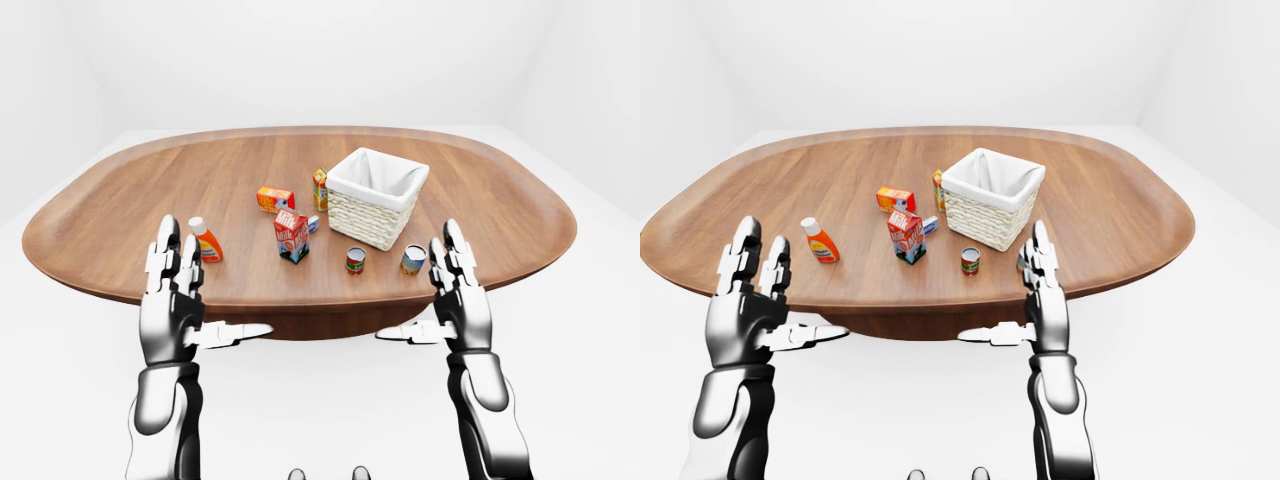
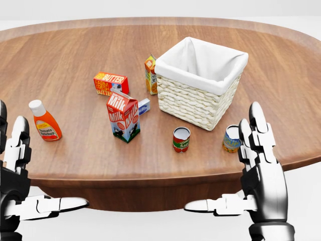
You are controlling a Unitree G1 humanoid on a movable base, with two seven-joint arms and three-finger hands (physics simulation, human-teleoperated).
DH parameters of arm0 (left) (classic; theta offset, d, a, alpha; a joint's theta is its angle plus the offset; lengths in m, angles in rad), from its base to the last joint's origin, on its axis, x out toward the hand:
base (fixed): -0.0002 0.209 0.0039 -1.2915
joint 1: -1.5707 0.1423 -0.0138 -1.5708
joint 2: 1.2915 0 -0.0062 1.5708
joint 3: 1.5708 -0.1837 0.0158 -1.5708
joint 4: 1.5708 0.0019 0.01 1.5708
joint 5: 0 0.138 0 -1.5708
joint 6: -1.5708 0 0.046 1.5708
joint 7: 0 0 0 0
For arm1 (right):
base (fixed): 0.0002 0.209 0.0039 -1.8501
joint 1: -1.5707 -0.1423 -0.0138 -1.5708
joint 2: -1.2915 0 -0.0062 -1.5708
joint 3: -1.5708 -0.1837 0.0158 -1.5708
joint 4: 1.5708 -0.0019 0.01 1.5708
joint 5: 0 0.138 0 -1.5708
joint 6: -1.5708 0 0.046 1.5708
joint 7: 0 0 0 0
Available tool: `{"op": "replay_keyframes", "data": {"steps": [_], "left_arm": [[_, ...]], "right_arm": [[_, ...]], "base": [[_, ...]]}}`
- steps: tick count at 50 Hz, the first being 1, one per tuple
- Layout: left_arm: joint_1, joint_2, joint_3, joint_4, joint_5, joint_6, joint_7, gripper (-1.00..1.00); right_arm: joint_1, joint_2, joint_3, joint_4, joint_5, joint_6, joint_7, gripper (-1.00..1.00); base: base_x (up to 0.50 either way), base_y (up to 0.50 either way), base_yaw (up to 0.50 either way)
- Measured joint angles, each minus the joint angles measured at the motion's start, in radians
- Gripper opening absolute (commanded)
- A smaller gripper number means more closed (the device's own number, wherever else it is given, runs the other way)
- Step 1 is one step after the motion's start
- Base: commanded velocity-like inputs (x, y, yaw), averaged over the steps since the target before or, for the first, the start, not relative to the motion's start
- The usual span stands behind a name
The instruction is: Pick up the alphabet soup, and put it in the basket.
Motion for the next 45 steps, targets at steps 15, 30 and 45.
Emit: {"op": "replay_keyframes", "data": {"steps": [15, 30, 45], "left_arm": [[-0.001, 0.001, 0.01, -0.011, -0.021, 0.011, -0.006, 1.0], [-0.001, 0.001, 0.011, -0.005, -0.024, 0.008, -0.008, 1.0], [-0.002, 0.002, 0.013, -0.001, -0.027, 0.004, -0.008, 1.0]], "right_arm": [[0.001, 0.001, 0.004, 0.002, 0.007, -0.008, 0.005, 1.0], [0.003, 0.0, 0.011, 0.013, -0.002, -0.015, 0.009, 1.0], [0.003, -0.001, 0.017, 0.026, -0.011, -0.023, 0.01, 1.0]], "base": [[0.0, -0.19, 0.0], [0.0, -0.39, 0.0], [0.0, -0.39, 0.0]]}}
